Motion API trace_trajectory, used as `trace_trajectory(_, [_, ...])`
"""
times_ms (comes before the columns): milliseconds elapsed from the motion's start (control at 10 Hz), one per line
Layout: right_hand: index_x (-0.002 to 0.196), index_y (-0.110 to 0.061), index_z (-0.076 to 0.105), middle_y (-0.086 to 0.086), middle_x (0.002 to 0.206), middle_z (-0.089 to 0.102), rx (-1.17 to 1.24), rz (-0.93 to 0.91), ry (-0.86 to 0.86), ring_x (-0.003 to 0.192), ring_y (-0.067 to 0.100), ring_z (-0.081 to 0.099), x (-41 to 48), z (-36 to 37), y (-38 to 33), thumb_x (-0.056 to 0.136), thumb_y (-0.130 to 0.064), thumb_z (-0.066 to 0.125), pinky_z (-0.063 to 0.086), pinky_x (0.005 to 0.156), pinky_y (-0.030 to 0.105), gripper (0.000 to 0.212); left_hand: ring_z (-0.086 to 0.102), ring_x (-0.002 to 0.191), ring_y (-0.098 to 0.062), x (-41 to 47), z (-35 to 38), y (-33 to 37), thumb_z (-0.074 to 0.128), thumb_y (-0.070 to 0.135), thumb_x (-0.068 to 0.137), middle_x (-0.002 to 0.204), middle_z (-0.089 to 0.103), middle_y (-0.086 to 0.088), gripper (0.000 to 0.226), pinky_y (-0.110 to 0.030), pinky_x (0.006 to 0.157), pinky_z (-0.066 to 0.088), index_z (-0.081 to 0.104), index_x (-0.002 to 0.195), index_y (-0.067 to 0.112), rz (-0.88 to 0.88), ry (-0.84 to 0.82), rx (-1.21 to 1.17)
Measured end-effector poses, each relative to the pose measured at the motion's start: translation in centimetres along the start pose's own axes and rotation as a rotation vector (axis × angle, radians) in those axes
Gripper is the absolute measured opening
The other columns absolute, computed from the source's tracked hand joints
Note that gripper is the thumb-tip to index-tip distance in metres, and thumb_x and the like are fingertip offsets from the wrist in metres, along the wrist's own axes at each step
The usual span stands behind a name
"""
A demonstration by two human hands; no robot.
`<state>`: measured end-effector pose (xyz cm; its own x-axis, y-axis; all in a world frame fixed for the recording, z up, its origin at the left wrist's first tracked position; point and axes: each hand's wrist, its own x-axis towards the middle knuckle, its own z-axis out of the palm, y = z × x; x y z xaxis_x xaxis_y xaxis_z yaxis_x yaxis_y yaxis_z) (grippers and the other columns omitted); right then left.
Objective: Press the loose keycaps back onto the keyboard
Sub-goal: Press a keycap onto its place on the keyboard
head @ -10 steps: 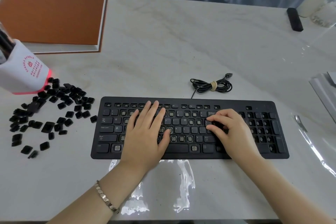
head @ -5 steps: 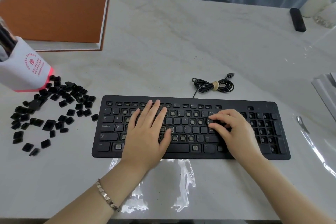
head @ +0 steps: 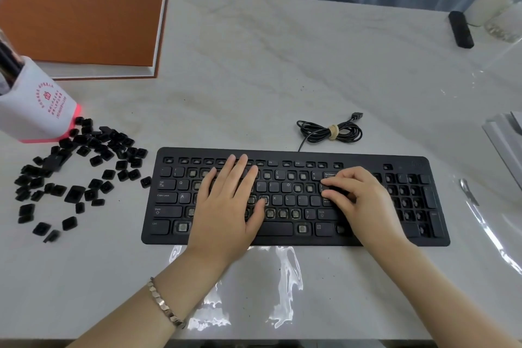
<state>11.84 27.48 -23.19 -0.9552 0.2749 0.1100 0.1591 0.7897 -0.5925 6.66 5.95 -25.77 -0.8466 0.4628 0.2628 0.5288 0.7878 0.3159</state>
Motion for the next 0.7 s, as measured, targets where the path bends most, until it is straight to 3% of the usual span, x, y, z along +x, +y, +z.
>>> trace_trajectory(100, [0.087,-0.009,0.075,-0.001,0.083,0.058,-0.085,-0.122,0.155,0.079,0.011,0.045,-0.7,0.8,0.0,0.081,-0.015,0.067,0.036,0.073,0.008,0.012,0.041,0.133,-0.026,0.0,-0.1,0.0,0.041,0.035,0.089,0.138,0.051,-0.011,0.05,-0.041,0.11,0.024,0.058,0.127,0.008,0.0,-0.013,0.007])
trace_trajectory(200, [0.092,-0.007,0.074,0.007,0.088,0.06,-0.193,-0.234,0.189,0.082,0.017,0.046,-1.4,1.3,0.3,0.087,-0.027,0.053,0.047,0.065,0.028,0.029,0.041,0.133,-0.026,0.0,-0.1,0.0,0.041,0.036,0.089,0.139,0.051,-0.011,0.05,-0.041,0.11,0.024,0.058,0.127,0.008,-0.004,-0.021,0.002])
trace_trajectory(400, [0.098,-0.01,0.073,0.011,0.092,0.059,-0.335,-0.291,0.162,0.081,0.021,0.045,-1.8,1.1,0.6,0.088,-0.032,0.047,0.046,0.061,0.035,0.035,0.037,0.134,-0.024,0.0,-0.1,0.0,0.039,0.036,0.09,0.14,0.05,-0.012,0.051,-0.042,0.11,0.022,0.057,0.128,0.007,-0.009,-0.05,-0.014])
trace_trajectory(600, [0.097,-0.015,0.074,0.002,0.093,0.06,-0.121,-0.213,0.122,0.085,0.01,0.043,-1.6,0.7,0.7,0.086,-0.031,0.053,0.041,0.078,0.026,0.029,0.04,0.132,-0.026,0.4,-0.3,0.4,0.039,0.037,0.088,0.136,0.052,-0.014,0.051,-0.043,0.11,0.02,0.059,0.124,0.005,-0.024,-0.09,-0.002])
trace_trajectory(700, [0.096,-0.013,0.074,-0.008,0.092,0.059,-0.001,-0.092,0.081,0.088,0.005,0.05,-1.3,-0.8,0.9,0.084,-0.016,0.066,0.036,0.083,0.008,0.014,0.039,0.131,-0.023,0.9,-0.4,0.9,0.038,0.039,0.088,0.135,0.052,-0.013,0.052,-0.041,0.11,0.017,0.059,0.124,0.007,-0.002,-0.111,-0.007])
